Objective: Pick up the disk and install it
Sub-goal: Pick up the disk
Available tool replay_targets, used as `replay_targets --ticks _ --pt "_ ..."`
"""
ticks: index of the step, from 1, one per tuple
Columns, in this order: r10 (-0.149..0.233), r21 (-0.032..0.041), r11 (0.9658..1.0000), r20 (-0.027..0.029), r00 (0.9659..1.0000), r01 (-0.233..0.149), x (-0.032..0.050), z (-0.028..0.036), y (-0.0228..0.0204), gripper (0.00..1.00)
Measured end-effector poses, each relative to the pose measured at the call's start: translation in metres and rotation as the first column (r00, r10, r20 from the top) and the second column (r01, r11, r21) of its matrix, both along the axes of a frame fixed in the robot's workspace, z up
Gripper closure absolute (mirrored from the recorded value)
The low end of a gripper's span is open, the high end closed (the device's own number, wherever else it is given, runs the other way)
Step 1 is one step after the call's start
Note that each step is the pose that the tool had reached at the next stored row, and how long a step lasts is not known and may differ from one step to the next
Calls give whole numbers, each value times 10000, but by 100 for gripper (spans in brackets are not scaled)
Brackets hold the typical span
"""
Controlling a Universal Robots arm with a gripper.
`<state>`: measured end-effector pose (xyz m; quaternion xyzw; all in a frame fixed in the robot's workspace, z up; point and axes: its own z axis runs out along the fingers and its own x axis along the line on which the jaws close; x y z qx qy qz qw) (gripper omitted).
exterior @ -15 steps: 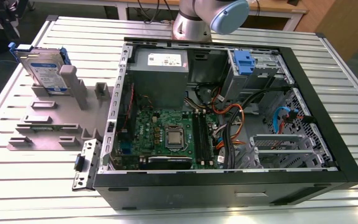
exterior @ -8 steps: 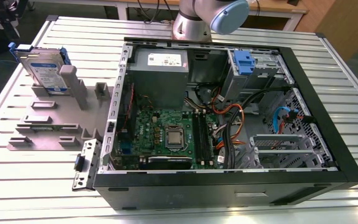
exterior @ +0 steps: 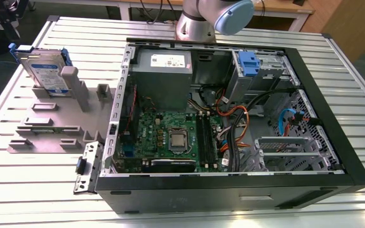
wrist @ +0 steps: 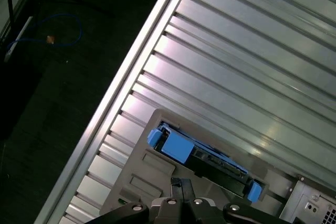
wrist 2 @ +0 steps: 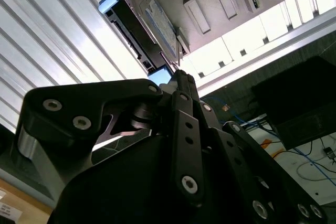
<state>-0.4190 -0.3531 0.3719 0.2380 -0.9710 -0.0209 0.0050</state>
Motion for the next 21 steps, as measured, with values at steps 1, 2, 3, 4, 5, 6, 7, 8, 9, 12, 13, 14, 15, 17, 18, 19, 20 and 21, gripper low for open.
replay_targets --ticks 1,2,3,4,5,6,7,8,9,12,13,14,15,17,18,19,20,21 --pt "0 0 10000 0 10000 0 0 0 0 89" --pt "0 0 10000 1 10000 0 0 0 0 89" --pt "1 0 10000 0 10000 -1 0 0 0 89" --pt "1 0 10000 0 10000 -1 0 0 0 89" --pt "1 0 10000 0 10000 -1 0 0 0 89" --pt "7 0 10000 1 10000 -7 0 0 0 89" --pt "18 0 10000 0 10000 -18 0 0 0 89" --pt "46 0 10000 0 10000 -46 0 0 0 89" --pt "93 0 10000 1 10000 -93 0 0 0 89" --pt "374 0 9993 0 9993 -374 0 0 0 89" --pt "509 1 9987 0 9987 -509 0 0 0 89" --pt "657 0 9978 0 9978 -657 0 0 0 89" --pt "810 0 9967 1 9967 -810 0 0 0 89" --pt "1132 0 9936 1 9936 -1132 0 0 0 89" --pt "1294 0 9916 0 9916 -1294 0 0 0 89" --pt "1454 1 9894 1 9894 -1454 0 -1 0 89" --pt "1612 0 9869 1 9869 -1612 0 0 0 89" --pt "1765 0 9843 0 9843 -1765 0 0 0 89"
